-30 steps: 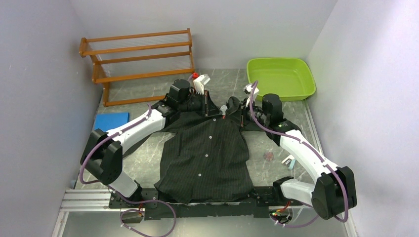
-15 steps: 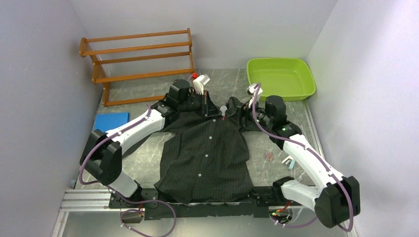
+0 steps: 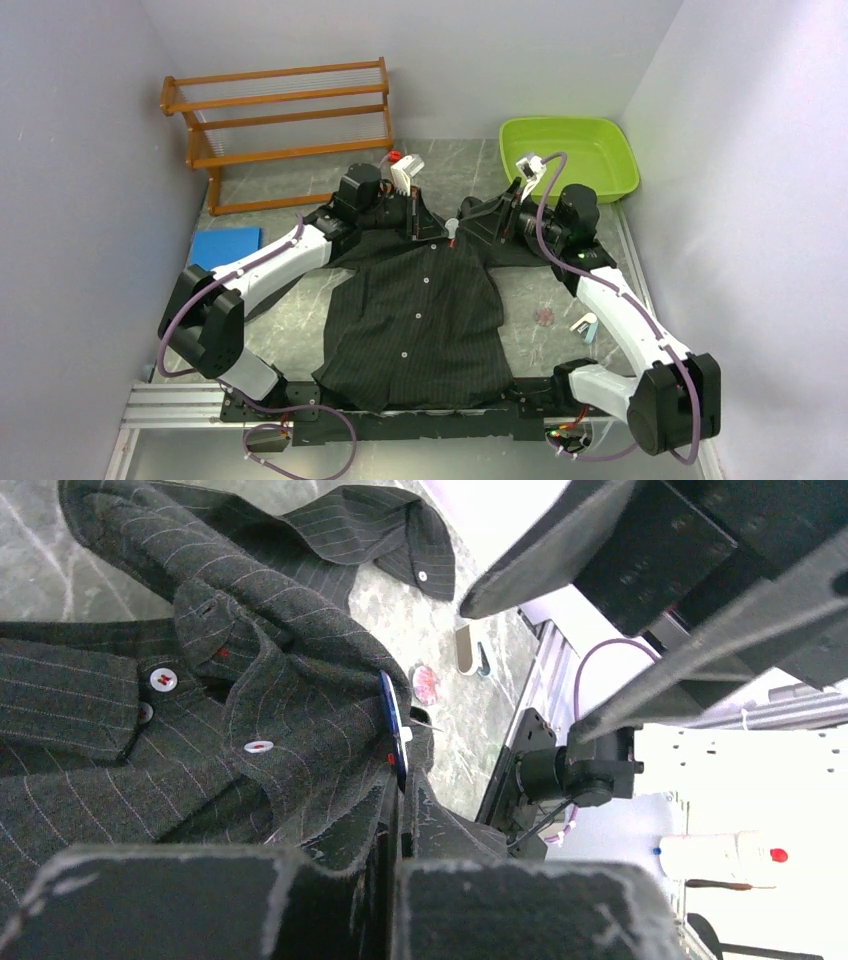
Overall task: Pin the brooch onto the clothing
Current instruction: Pin the brooch to the clothes.
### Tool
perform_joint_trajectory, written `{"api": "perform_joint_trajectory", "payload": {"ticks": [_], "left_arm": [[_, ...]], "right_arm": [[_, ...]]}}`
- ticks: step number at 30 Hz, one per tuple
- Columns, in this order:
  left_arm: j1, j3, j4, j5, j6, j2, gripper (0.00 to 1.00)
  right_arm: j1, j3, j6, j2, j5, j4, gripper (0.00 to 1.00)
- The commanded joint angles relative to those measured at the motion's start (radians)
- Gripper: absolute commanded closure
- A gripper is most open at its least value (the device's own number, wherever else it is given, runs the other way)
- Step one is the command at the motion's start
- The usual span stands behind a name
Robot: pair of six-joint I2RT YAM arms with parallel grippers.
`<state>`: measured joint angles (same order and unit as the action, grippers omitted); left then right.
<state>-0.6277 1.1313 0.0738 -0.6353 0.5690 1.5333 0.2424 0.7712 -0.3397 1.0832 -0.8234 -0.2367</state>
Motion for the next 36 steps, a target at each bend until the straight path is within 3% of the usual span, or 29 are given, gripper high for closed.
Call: {"api": "perform_joint_trajectory", "payload": {"ticks": [1,9,19,23,25,28,36], "left_arm": [[0.002,-0.007,0.116,-0.101,-0.014,-0.05,0.97],[0.002,-0.019,0.157,-0.134,-0.014,-0.063,0.97],[0.002,-0.027,0.19,-0.153,-0.001,-0.078,0.97],[0.002,-0.024,0.181,-0.151,-0.004,-0.079,0.97],[0.002,-0.022,0.18,-0.153,-0.005,-0.077,0.97],[0.002,-0.026,0.18,-0.142,0.003,-0.078,0.97],[0.002,-0.051,0.184,-0.083,0.017,-0.099,0.57]], "right_arm": [[-0.028,0.02,-0.085,0.055,-0.114,-0.189,0.47],[-0.048,0.045,-0.136,0.175,-0.222,-0.304,0.6],[-0.049,0.025,-0.206,0.258,-0.355,-0.465,0.63],[-0.049,0.026,-0.2,0.263,-0.372,-0.463,0.8],[-0.049,0.025,-0.16,0.249,-0.361,-0.418,0.97],[-0.049,0.024,-0.12,0.223,-0.344,-0.375,1.0],[-0.05,-0.008,-0.14,0.184,-0.292,-0.406,1.0]]}}
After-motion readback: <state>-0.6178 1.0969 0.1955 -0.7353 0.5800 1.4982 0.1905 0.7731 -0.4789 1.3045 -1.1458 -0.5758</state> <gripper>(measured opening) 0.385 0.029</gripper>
